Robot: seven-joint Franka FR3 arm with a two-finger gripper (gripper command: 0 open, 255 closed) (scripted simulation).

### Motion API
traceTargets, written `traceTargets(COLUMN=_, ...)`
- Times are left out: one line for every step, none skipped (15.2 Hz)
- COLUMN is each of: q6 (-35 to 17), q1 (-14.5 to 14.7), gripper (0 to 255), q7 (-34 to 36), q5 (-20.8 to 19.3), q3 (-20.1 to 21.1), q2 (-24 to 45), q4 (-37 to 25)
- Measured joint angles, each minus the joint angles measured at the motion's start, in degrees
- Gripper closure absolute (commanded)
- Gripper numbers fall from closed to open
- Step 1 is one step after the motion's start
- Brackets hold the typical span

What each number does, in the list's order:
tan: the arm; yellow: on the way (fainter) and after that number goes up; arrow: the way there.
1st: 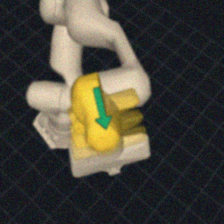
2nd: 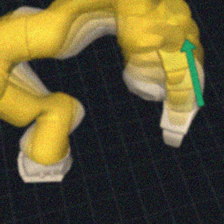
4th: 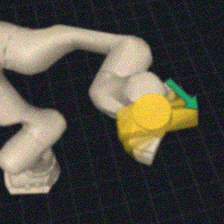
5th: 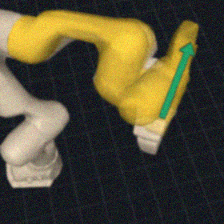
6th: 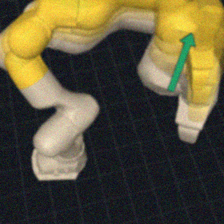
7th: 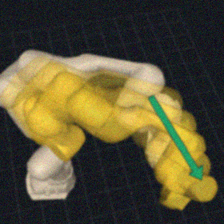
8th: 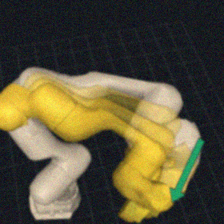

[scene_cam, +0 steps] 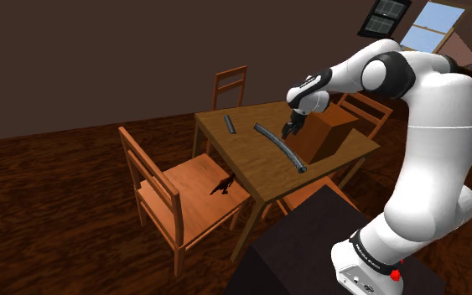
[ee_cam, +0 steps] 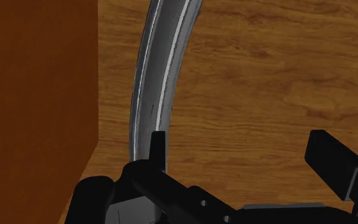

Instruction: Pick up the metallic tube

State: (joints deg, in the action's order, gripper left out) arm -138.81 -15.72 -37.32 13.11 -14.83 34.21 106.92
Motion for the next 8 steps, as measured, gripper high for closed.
traceTargets(q6=0.09, q1=-0.80, gripper=0, q7=-0.49, q5=0.47, q3=0.32, q2=2.12, q4=-2.12)
traceTargets(q6=0.70, q1=-1.78, gripper=0, q7=-1.03, q5=0.85, q3=0.58, q2=4.37, q4=-4.92)
traceTargets(q6=0.83, q1=-2.58, gripper=0, q7=-1.36, q5=1.26, q3=0.91, q2=6.71, q4=-7.41)
traceTargets(q6=1.01, q1=-3.25, gripper=0, q7=-1.50, q5=1.64, q3=1.29, q2=9.26, q4=-10.11)
traceTargets(q6=1.63, q1=-3.88, gripper=0, q7=-1.61, q5=1.83, q3=1.56, q2=11.38, q4=-12.84)
traceTargets(q6=1.77, q1=-4.57, gripper=0, q7=-1.78, q5=2.10, q3=1.89, q2=13.77, q4=-15.49)
traceTargets(q6=2.37, q1=-5.41, gripper=0, q7=-2.04, q5=2.29, q3=2.15, q2=16.10, q4=-18.39)
traceTargets(q6=2.71, q1=-5.82, gripper=0, q7=-2.03, q5=2.39, q3=2.29, q2=17.60, q4=-20.17)
